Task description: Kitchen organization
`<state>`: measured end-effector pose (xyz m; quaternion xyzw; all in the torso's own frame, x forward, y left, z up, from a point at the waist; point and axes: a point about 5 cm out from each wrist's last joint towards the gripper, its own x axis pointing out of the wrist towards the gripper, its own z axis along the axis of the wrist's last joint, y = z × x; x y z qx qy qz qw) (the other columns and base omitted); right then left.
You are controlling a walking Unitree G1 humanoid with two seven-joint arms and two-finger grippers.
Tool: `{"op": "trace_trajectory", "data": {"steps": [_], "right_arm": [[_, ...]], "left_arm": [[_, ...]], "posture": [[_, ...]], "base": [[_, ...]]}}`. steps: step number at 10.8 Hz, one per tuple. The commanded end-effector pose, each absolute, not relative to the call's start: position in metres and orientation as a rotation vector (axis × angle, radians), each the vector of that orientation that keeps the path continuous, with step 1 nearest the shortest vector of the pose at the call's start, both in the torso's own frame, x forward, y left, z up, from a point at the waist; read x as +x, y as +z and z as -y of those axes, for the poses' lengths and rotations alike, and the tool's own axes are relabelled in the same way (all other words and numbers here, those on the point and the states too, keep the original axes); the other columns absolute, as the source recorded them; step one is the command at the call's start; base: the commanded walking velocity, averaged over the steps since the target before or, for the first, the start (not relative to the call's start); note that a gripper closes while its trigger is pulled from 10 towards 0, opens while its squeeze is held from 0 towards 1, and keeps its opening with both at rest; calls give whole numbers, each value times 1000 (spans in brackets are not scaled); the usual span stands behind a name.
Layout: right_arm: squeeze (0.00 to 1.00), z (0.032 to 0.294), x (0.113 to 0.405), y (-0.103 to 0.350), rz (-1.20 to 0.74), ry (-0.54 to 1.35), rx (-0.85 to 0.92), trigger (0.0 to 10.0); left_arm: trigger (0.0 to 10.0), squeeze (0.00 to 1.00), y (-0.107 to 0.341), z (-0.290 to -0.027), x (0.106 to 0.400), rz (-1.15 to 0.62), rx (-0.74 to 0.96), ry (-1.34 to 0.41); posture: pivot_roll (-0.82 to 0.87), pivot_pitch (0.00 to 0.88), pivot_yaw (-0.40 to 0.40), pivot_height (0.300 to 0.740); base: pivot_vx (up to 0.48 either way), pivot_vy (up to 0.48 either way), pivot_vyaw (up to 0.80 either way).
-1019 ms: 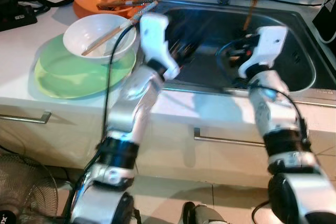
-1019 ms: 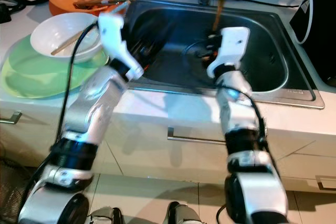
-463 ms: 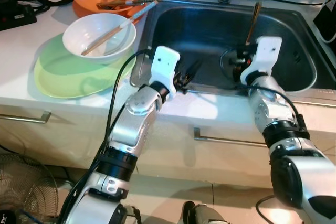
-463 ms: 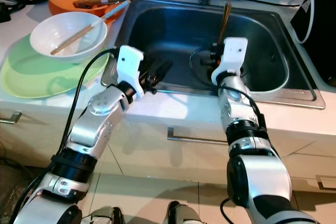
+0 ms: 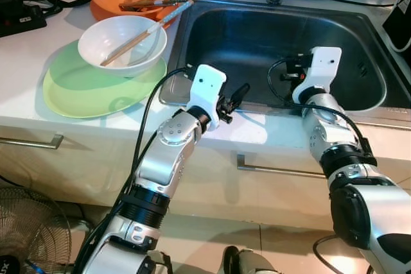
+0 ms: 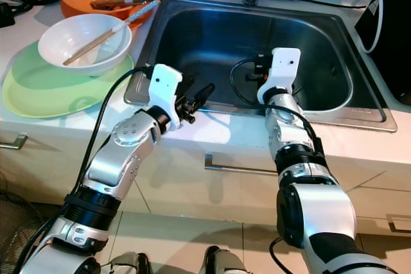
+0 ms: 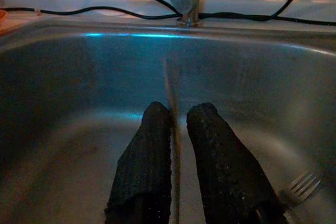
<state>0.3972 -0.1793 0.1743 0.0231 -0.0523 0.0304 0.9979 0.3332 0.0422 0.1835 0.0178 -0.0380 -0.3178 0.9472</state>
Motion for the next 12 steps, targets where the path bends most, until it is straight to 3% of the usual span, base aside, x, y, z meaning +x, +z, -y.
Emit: {"op": "trace_trajectory", "data": {"steps": [1, 4, 8, 12], "right_arm": [[0, 182, 395, 163, 54, 57, 46, 10000], [0, 180, 397, 171, 92, 61, 54, 10000], [0, 169, 394, 225, 382, 110, 64, 10000], [0, 147, 343, 225, 526, 150, 63, 10000]], "left_arm": [[10000, 0, 179, -37, 330, 55, 44, -668], [10000, 0, 179, -36, 328, 52, 46, -672], [10000, 0, 200, -44, 335, 197, 91, -537], [10000, 0, 231, -63, 340, 386, 88, -346]], "posture": [[94, 140, -54, 740], [94, 136, -52, 740], [68, 155, -50, 740], [38, 188, -39, 740]], "base": [[0, 0, 0], [0, 0, 0], [0, 0, 0], [0, 0, 0]]}}
